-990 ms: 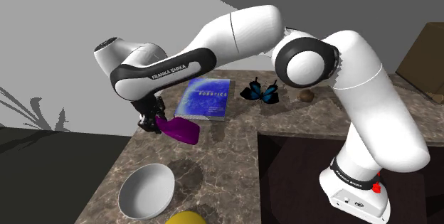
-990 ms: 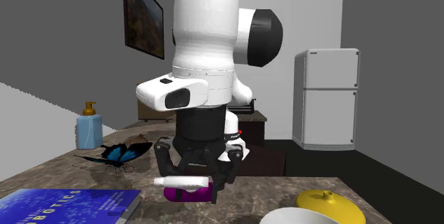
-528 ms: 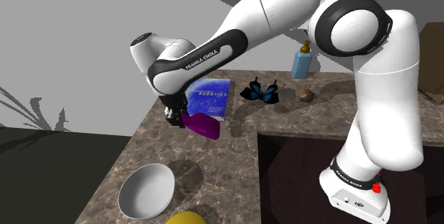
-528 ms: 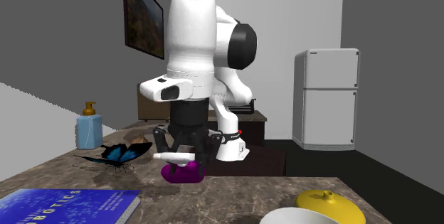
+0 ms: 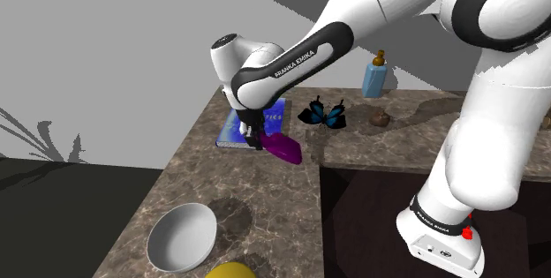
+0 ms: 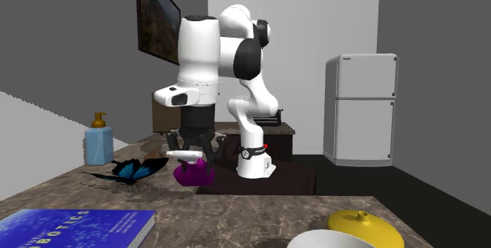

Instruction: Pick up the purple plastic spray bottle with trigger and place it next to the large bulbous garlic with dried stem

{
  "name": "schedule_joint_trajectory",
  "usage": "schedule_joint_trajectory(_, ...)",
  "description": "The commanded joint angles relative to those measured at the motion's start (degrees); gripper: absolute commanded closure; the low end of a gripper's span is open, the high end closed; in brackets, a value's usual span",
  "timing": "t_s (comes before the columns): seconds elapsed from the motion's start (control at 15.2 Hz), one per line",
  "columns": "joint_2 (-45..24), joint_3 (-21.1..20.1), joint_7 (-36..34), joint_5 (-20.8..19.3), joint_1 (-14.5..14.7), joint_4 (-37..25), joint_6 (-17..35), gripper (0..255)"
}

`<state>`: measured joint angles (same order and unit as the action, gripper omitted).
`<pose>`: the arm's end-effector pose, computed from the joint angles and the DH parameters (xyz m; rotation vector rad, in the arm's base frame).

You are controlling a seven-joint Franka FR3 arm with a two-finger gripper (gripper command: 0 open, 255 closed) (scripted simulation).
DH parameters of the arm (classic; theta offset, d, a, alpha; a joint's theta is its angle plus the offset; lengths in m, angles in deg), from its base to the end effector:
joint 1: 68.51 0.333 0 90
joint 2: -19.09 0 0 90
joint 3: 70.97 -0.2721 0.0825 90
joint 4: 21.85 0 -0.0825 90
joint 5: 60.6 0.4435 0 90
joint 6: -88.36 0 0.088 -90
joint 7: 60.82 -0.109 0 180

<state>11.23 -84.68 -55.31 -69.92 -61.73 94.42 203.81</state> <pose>0.5687 0.2021 0.2924 2.9013 0.7949 -0.1969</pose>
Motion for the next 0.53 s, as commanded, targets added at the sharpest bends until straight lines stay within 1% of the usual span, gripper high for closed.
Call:
schedule_joint_trajectory(0.0,3.71,0.59,1.81,0.63,-1.1,5.04,1.68,255)
schedule_joint_trajectory(0.46,15.49,4.25,9.44,1.76,-4.63,19.17,5.24,255)
